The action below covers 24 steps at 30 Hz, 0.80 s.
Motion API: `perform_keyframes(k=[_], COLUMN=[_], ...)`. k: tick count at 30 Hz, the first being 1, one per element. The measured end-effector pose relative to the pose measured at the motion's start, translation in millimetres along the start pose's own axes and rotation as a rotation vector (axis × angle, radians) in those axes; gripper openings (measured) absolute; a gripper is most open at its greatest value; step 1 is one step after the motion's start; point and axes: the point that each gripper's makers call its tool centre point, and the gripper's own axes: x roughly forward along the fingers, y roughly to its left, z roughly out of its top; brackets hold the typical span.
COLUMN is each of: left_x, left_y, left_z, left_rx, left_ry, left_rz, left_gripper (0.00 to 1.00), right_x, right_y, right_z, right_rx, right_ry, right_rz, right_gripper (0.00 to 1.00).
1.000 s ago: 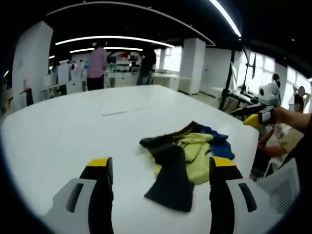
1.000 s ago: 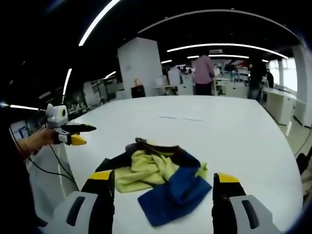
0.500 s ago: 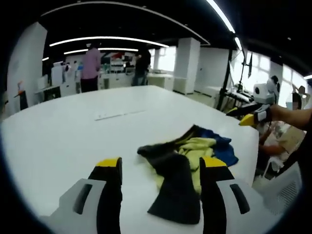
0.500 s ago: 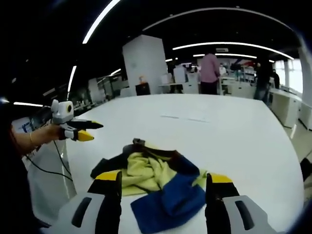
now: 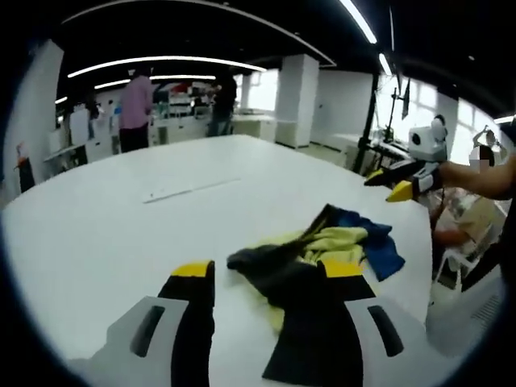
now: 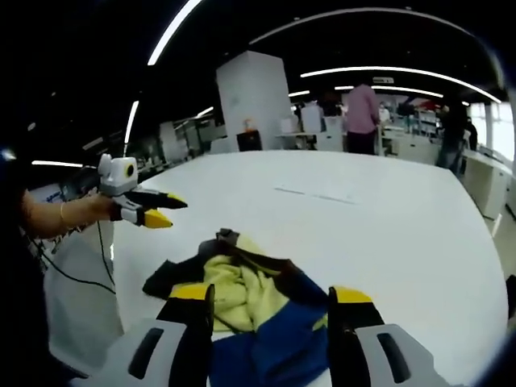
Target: Fold the garment on the visible template until the final outline fits inside the template.
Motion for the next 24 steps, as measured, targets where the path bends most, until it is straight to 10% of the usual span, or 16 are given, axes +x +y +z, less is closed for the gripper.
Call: perform_keyframes(k=[24], left_x=[67.4], left_y=[7.6], left_z=[-21.3], left_rx=[0.090], left_ry=[0.116], left_rz=[-0.111], left_gripper=[0.35], right_x=[46.2], right_y=[-29.5], right_z=[-18.9], right_rx=[-0.049], right_ry=[0.103], right_rz=[0.068], right_gripper=[0.36])
